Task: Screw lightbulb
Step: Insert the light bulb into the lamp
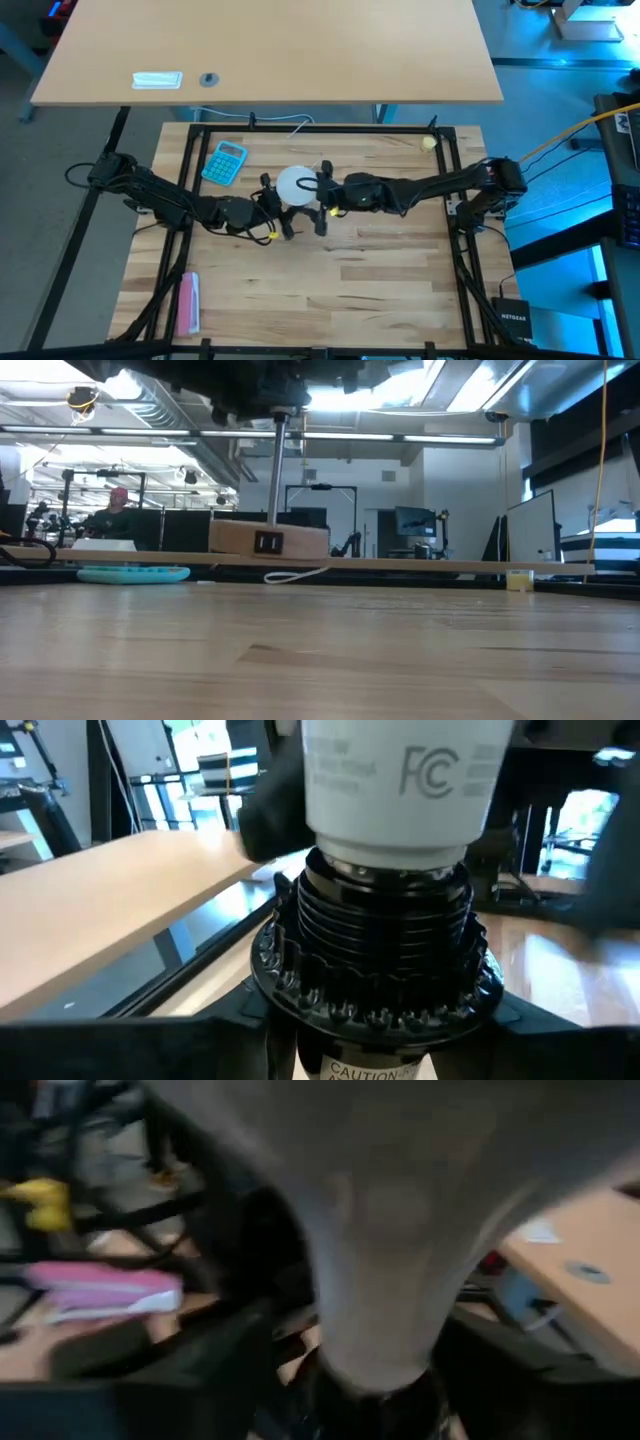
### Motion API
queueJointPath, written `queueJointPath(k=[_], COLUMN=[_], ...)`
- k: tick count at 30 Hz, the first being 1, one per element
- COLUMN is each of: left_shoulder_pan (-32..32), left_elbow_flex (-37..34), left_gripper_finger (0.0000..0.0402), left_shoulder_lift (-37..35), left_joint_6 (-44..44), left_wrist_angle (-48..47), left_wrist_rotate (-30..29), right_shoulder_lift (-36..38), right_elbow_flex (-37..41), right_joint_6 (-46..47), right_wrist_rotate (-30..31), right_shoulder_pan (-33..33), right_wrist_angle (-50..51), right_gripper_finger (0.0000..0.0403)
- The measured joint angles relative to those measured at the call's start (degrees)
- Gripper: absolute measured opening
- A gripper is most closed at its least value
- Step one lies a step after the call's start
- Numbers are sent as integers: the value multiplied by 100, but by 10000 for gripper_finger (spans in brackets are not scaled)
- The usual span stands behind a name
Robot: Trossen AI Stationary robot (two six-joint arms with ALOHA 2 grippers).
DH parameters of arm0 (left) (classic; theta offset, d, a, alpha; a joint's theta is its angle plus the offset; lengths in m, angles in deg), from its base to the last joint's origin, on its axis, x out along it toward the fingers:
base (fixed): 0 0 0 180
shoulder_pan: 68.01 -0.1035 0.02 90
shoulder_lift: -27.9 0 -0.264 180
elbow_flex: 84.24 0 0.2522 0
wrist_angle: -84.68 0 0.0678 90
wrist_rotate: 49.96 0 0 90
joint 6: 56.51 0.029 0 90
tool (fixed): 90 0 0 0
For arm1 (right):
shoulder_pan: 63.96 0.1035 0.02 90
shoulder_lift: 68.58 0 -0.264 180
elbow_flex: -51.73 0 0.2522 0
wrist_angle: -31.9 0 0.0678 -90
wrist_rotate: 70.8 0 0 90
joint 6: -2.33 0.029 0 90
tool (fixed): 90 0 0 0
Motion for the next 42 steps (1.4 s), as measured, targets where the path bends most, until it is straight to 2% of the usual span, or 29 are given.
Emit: queueJointPath(k=[3,5,7,10,14,16,19,24,28,32,37,42], left_shoulder_pan=[0,-2,-4,-35,-157,-210,-283,-334,-339,-365,-353,-217], left_elbow_flex=[3,3,3,1,-1,-1,-1,-12,-12,-15,-24,-25], left_gripper_finger=[149,149,149,149,149,149,149,149,149,149,149,149], left_shoulder_lift=[0,-14,-30,-31,-31,-31,-31,-22,-22,-22,-15,-13], left_joint_6=[17,23,30,50,36,-13,-115,-155,-136,-182,-160,-134], left_wrist_angle=[-8,-3,18,45,205,271,300,256,299,257,210,237], left_wrist_rotate=[29,162,368,995,2342,2789,3078,3430,3455,3405,2928,1857], right_shoulder_lift=[375,627,775,826,628,441,223,127,133,107,151,192], right_elbow_flex=[0,-2,-2,-2,-11,-10,-9,-9,-9,-11,-13,-20], right_joint_6=[-29,-147,-315,-456,-438,-436,-444,-452,-456,-488,-642,-472], right_wrist_rotate=[-431,-706,-923,-1542,-2276,-2658,-3208,-3594,-3593,-3294,-2930,-1637], right_shoulder_pan=[0,0,0,-95,-277,-315,-302,-297,-299,-299,-295,-137], right_wrist_angle=[472,899,1282,1351,698,314,-253,-308,-418,-310,-66,-13], right_gripper_finger=[337,362,370,364,344,335,322,283,226,150,147,147])
